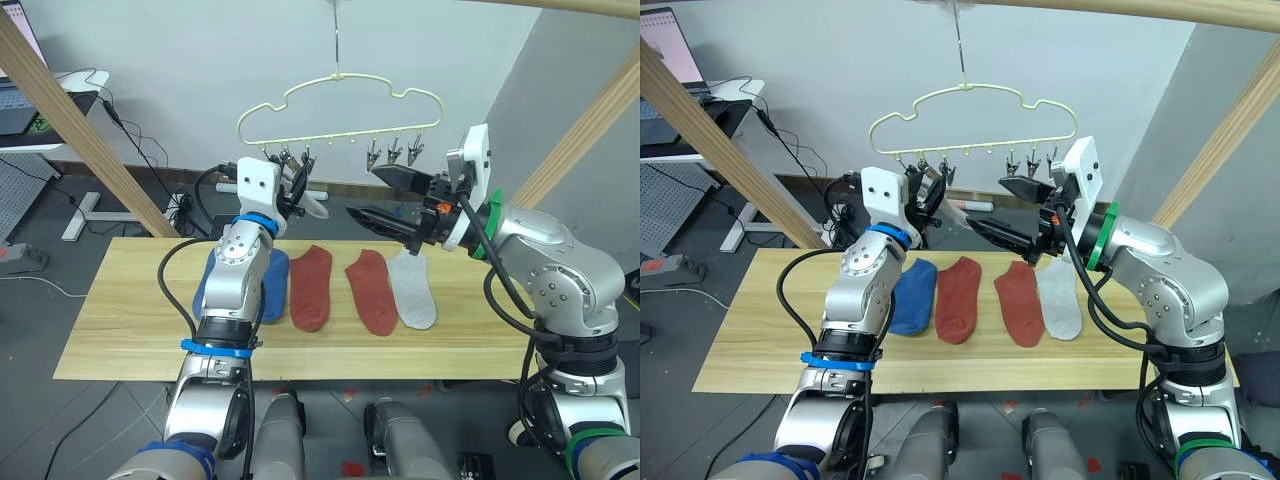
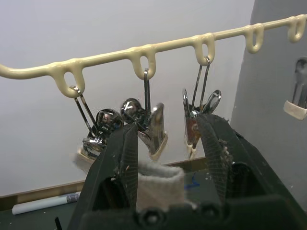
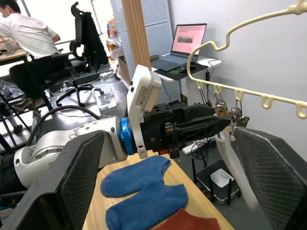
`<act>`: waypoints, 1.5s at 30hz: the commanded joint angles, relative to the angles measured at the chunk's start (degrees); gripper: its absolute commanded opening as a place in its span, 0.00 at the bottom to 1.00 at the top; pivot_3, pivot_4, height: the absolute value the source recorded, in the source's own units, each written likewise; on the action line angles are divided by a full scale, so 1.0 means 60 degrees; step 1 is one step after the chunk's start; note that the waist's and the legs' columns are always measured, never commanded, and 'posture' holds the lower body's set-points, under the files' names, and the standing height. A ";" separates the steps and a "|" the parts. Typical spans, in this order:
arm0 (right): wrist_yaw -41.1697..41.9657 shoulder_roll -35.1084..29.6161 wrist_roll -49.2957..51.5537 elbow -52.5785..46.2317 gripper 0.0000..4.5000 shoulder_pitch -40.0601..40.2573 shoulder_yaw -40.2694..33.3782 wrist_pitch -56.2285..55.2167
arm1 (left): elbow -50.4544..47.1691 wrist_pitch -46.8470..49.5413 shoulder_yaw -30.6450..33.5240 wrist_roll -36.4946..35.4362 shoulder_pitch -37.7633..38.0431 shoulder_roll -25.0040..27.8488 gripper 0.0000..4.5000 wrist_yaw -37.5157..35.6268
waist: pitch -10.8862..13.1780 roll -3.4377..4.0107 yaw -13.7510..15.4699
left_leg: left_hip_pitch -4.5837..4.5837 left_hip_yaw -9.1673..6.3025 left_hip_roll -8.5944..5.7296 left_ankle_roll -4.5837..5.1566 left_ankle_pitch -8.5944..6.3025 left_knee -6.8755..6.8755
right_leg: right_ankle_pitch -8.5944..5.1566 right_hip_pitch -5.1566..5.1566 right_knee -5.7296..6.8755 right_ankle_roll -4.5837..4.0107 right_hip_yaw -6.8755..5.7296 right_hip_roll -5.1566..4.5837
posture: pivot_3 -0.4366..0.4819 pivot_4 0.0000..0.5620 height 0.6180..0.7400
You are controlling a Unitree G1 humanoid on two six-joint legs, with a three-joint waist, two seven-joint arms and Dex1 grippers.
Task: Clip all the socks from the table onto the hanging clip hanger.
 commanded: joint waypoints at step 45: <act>-0.0188 -0.0082 0.0269 -0.0305 1.00 -0.0102 -0.0138 -0.0113 | 0.0700 -0.0862 0.0145 0.0252 -0.0599 0.0147 0.47 -0.0169 | 0.0000 0.0000 -0.0007 | 0.0000 0.0000 0.0001 0.0000 0.0000 -0.0001 | -0.0010 0.0000 -0.0002 0.0017 -0.0001 0.0000 | 0.48 0.46 1.00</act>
